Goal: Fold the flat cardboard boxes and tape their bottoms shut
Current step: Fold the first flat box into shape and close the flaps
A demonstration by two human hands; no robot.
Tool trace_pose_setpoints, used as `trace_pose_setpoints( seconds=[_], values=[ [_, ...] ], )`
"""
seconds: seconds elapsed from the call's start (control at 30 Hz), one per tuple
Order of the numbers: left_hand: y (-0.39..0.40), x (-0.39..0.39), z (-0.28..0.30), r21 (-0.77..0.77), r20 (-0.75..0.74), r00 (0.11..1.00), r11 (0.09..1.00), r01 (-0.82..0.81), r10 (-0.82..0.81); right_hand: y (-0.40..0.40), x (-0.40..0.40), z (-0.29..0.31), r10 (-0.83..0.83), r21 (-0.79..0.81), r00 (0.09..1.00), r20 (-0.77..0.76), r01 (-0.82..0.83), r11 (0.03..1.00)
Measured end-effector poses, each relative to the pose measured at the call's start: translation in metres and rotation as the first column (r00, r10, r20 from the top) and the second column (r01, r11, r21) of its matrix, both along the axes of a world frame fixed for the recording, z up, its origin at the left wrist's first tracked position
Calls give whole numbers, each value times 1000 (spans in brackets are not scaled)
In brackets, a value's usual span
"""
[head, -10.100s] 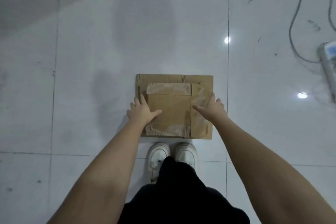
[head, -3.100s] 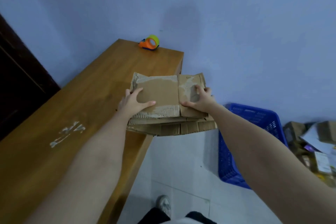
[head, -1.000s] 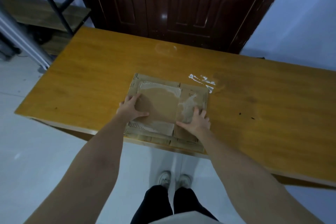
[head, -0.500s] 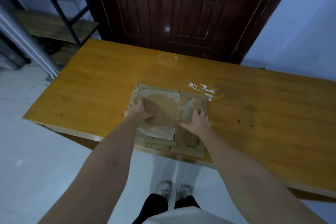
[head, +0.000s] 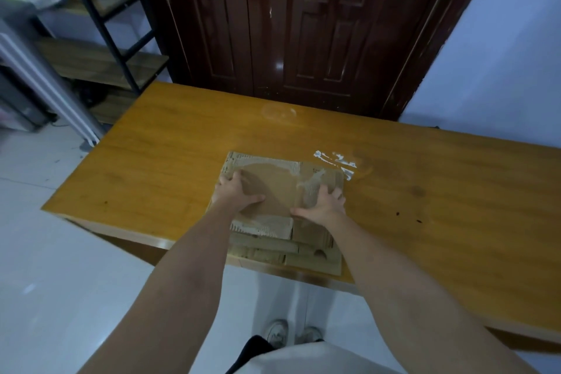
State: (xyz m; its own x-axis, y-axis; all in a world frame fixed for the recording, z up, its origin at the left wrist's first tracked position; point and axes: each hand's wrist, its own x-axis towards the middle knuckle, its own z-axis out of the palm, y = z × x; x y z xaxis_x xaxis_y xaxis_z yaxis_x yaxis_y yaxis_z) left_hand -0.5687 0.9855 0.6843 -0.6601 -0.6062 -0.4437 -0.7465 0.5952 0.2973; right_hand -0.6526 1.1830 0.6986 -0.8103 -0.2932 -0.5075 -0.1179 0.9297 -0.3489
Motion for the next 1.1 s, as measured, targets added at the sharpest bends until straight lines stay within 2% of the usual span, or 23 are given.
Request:
trace_pose_setpoints(
  seconds=[0.27, 0.53, 0.67, 0.8, 0.97, 1.1],
  values=[
    [-5, -23, 26, -37, -146, 988, 998, 48, -53, 0, -19, 30, -57, -39, 993, -108, 53, 998],
    [64, -86, 33, -30, -168, 938, 953, 301, -302, 83, -31, 45, -265, 8, 949, -169, 271, 963],
    [133, -115, 24, -15, -183, 859, 874, 485, -479, 152, -22, 45, -438, 31, 882, -175, 449, 893],
    [213, -128, 23, -44, -168, 740, 754, 655, -652, 223, -3, 44, -593, 86, 787, -168, 611, 787],
    [297, -135, 23, -40, -139, 614, 624, 780, -777, 298, 21, 40, -715, 79, 680, -160, 731, 678],
    [359, -143, 27, -35, -136, 552, 561, 827, -822, 354, 27, 40, -766, 63, 623, -161, 781, 622]
  ],
)
